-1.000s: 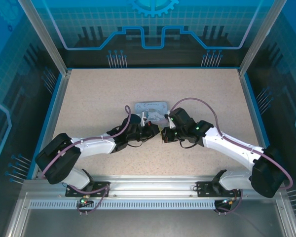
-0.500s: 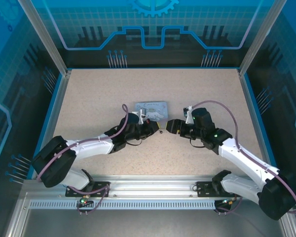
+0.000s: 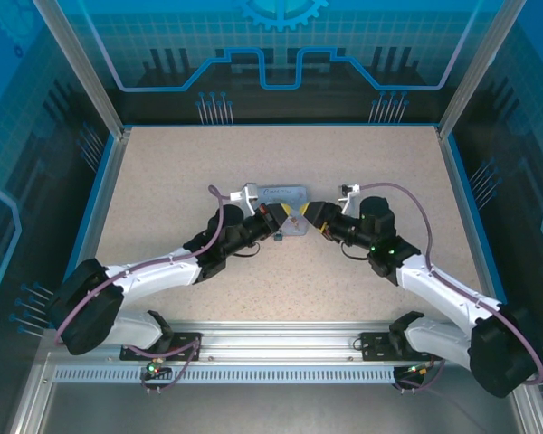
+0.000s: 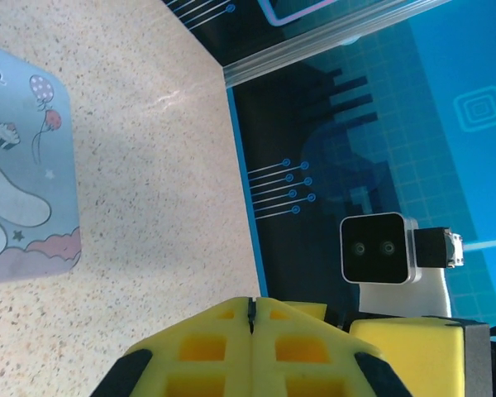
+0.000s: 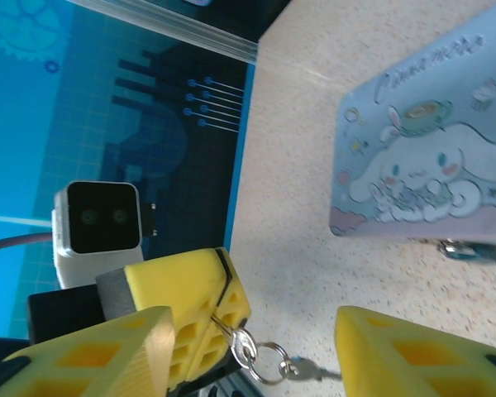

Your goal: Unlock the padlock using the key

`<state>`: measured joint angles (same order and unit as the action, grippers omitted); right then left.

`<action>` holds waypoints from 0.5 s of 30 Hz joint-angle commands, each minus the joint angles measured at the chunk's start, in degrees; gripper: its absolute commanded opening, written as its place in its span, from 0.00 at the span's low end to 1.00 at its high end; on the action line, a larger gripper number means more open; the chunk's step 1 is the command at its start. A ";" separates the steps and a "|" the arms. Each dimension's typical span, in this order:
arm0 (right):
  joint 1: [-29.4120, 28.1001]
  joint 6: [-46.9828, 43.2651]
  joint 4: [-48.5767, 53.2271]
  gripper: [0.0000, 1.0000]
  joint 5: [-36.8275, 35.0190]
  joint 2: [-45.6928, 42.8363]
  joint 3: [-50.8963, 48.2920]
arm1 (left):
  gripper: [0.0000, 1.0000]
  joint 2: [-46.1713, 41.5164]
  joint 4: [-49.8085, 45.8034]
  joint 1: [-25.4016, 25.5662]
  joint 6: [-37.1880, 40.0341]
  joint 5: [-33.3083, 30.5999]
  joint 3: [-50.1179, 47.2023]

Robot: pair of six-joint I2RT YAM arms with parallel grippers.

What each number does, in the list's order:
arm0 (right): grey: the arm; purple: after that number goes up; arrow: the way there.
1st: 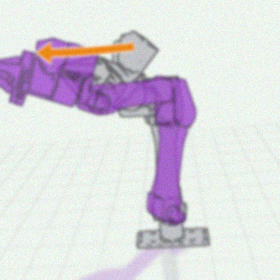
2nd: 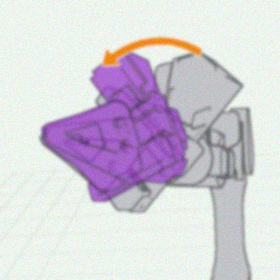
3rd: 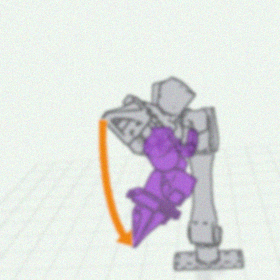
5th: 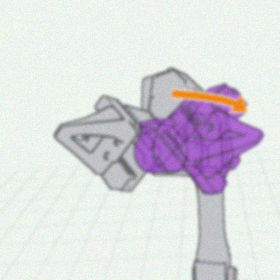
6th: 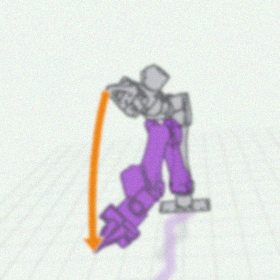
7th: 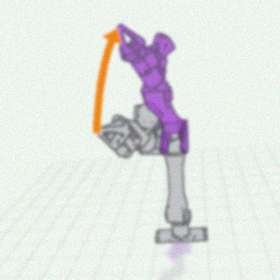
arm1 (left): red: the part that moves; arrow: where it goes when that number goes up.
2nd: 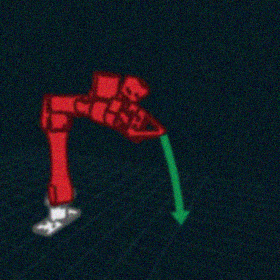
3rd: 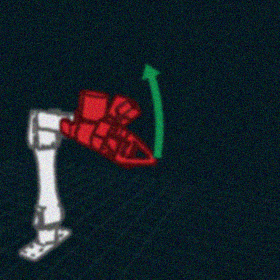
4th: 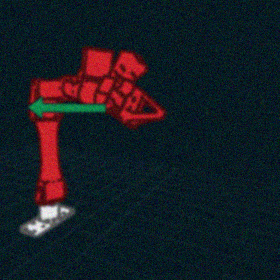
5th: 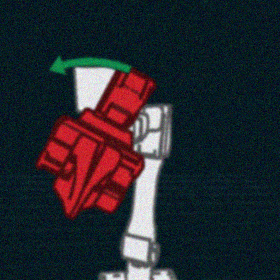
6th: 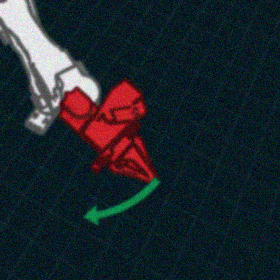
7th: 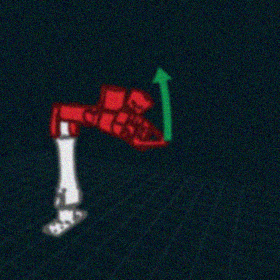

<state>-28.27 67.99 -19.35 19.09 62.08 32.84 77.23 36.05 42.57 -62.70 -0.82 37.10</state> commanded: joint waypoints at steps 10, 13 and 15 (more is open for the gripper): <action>0.00 2.03 -13.38 0.43 2.24 5.74 0.90 | 0.00 0.35 8.10 0.42 -1.15 -2.99 -0.98; -0.46 1.69 -13.53 0.41 2.61 6.32 1.42 | 0.00 0.88 9.41 0.43 -2.06 -3.37 -1.31; -0.72 1.62 -13.58 0.40 2.96 6.71 1.53 | 0.00 1.15 10.31 0.41 -2.45 -3.73 -1.59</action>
<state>-28.51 69.69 -29.71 20.60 68.29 32.88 77.82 42.65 42.61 -64.27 -2.81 36.56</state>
